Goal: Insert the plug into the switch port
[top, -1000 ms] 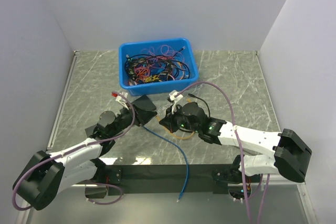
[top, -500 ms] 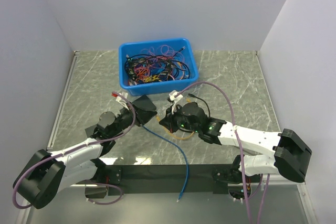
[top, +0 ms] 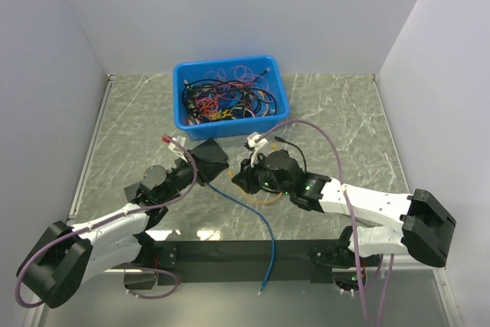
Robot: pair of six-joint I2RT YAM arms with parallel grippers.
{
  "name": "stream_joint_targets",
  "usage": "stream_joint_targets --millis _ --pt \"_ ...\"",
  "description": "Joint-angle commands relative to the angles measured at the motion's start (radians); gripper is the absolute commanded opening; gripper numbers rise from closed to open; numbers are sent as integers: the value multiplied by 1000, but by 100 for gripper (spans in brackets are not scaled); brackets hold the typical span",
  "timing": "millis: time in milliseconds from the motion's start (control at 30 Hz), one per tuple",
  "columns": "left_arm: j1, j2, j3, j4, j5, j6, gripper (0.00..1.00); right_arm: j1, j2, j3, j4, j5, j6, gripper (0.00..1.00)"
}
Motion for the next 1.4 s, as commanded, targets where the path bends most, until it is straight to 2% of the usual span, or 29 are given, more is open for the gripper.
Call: stream_joint_targets --millis 0,67,167,333,400,700,1033,1200,1367 --pt "-19 -37 -11 60 49 23 0 2 -84 7 39 61 13 34" --pt "-19 -58 -16 72 55 35 0 1 -122 5 31 61 27 48" --pt "-19 -92 -15 87 95 45 1 -11 -213 8 33 9 46 54" --pt "-19 -149 -4 173 195 35 0 -60 -320 -59 153 -188 90 55" --pt "-19 -184 1 207 238 18 0 -79 -351 -68 171 -221 102 54" --pt "-19 -259 33 230 293 -4 1 -105 -324 -81 263 -393 122 42" --pt "-19 -225 42 245 285 -14 0 -105 -242 -70 292 -460 124 41" --pt "-19 -207 50 247 284 -16 0 -105 -224 -61 284 -462 119 47" --pt "-19 -192 48 267 281 -22 0 -104 -201 -58 292 -473 122 47"
